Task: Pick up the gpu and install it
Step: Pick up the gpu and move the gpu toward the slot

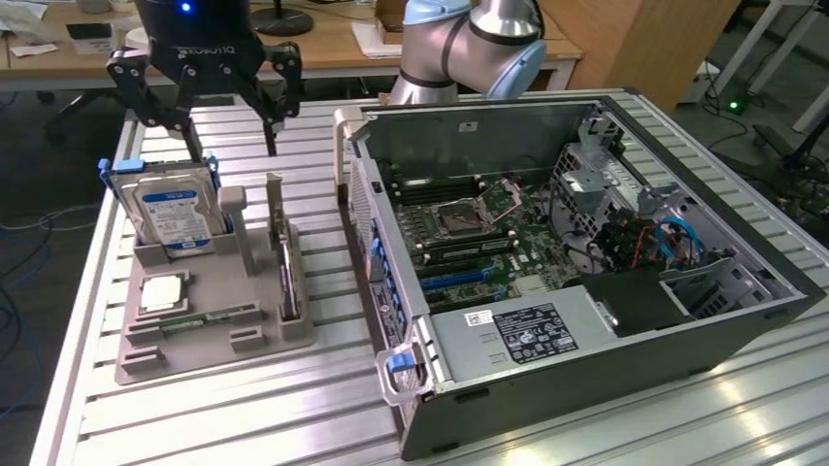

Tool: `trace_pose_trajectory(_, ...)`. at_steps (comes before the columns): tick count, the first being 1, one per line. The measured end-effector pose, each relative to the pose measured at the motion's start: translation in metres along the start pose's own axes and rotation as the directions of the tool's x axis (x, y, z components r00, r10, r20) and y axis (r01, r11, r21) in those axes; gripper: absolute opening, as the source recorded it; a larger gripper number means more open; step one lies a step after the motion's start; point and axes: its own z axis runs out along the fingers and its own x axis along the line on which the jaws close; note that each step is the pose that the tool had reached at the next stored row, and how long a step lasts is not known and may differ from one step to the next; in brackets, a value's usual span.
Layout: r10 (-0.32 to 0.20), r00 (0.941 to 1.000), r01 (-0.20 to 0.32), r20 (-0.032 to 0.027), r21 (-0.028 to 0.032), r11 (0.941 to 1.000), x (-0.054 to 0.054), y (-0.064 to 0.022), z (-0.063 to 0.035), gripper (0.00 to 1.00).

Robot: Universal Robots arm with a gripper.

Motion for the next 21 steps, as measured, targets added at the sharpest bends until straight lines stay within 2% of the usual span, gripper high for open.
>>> trace_pose_trajectory(4,0.000,1.0000,0.000,-0.0001,-0.0002,1.0000,-0.0003,-0.0051,-0.0002,0.72)
trace_pose_trajectory(13,0.000,1.0000,0.000,0.0001,-0.0002,1.0000,-0.0005,-0.0053,0.0002,0.72)
trace_pose_trajectory(17,0.004,1.0000,-0.004,0.0026,-0.0050,1.0000,-0.0011,-0.0054,0.0027,0.72)
trace_pose_trajectory(21,0.007,1.0000,-0.007,0.0038,-0.0058,1.0000,-0.0078,-0.0052,0.0042,0.72)
